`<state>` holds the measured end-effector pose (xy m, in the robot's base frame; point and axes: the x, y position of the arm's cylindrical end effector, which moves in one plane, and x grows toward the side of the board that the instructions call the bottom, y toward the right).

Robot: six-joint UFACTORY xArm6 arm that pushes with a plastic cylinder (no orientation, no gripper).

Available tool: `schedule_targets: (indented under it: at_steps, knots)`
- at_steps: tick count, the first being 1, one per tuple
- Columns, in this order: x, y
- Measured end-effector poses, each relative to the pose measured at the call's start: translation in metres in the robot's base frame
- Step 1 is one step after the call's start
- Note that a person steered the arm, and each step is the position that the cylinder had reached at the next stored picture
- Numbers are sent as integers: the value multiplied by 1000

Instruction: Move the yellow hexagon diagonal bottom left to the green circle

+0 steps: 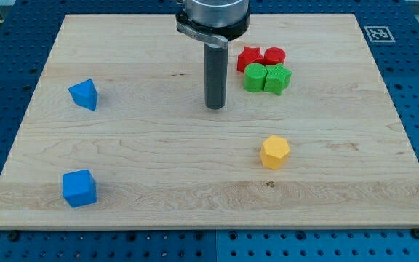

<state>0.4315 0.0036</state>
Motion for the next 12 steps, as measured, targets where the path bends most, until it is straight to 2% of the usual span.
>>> schedule_targets:
  at_steps: [3, 5, 7, 10, 11, 12]
  knots:
    - [44, 0]
    - [74, 25]
    - [59, 46]
    - [61, 143]
    - [77, 156]
    - [93, 143]
